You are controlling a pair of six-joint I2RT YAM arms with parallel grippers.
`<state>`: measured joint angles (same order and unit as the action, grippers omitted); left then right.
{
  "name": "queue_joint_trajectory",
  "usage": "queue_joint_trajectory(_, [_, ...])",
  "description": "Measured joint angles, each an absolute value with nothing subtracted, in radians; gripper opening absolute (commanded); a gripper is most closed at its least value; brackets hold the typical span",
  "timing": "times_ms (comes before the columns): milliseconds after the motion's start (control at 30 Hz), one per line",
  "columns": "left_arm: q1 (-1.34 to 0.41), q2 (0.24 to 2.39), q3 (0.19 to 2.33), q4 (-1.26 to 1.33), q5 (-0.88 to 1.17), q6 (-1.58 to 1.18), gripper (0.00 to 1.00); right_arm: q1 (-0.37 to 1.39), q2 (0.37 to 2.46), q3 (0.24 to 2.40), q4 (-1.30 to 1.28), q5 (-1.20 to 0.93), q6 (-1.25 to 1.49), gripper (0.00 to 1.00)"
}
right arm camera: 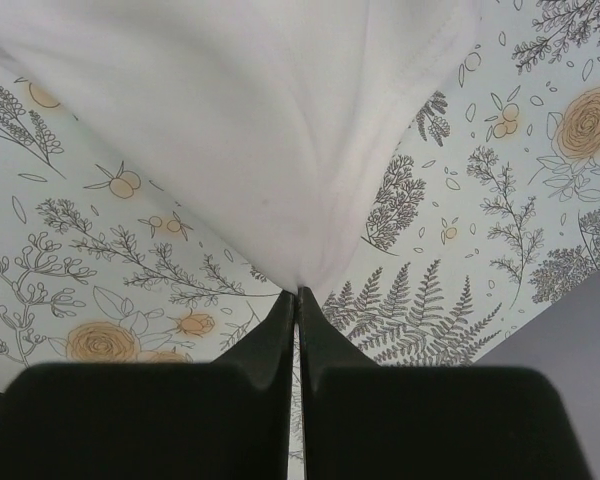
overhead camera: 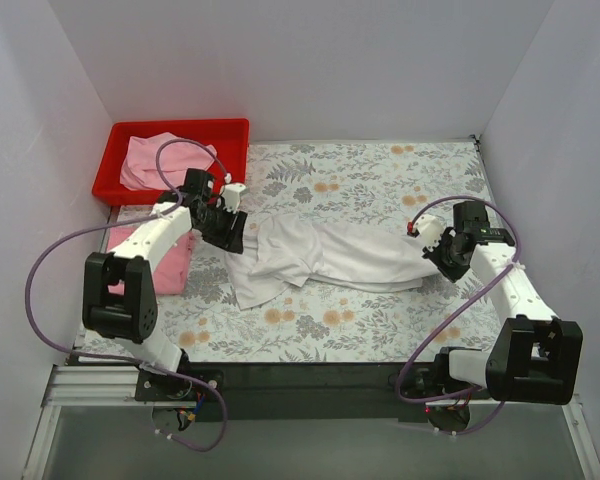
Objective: Fold and stack the t-shirts
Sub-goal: Flatten the tshirt out
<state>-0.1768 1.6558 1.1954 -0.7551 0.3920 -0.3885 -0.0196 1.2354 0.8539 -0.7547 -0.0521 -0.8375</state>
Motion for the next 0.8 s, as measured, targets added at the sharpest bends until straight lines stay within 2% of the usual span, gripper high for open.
queue_joint_trajectory(133, [-0.266,1.536,1.141,-0.774,0.415,-0.369,0.51,-0.020,1.231,0.854,-0.760,-0.075,-0.836,0.01])
queue_joint_trajectory(167, [-0.290,1.530,1.135,-0.771,0.421,-0.369,0.54,-0.020,1.231,0.854,-0.761,-0.079,-0.834,0.01])
queue_joint_trajectory(367, [-0.350,1.605,1.092,-0.745,0.422,-0.369,0.60,-0.020,1.231,0.855,-0.766,-0.090,-0.828,0.01])
queue_joint_trajectory(400, [-0.354,1.628,1.091,-0.741,0.417,-0.369,0.56,-0.020,1.231,0.856,-0.768,-0.091,-0.827,0.01])
queue_joint_trajectory(433, [-0.358,1.646,1.090,-0.737,0.411,-0.370,0.48,-0.020,1.231,0.857,-0.770,-0.093,-0.826,0.01])
queue_joint_trajectory(467, [-0.361,1.660,1.090,-0.736,0.408,-0.371,0.32,-0.020,1.231,0.860,-0.775,-0.093,-0.826,0.01])
queue_joint_trajectory(600, [-0.371,1.665,1.106,-0.772,0.429,-0.356,0.06,-0.020,1.231,0.867,-0.786,-0.096,-0.826,0.01])
queue_joint_trajectory(800, [-0.375,1.657,1.239,-0.981,0.625,-0.335,0.00,-0.020,1.208,0.870,-0.793,-0.091,-0.829,0.01])
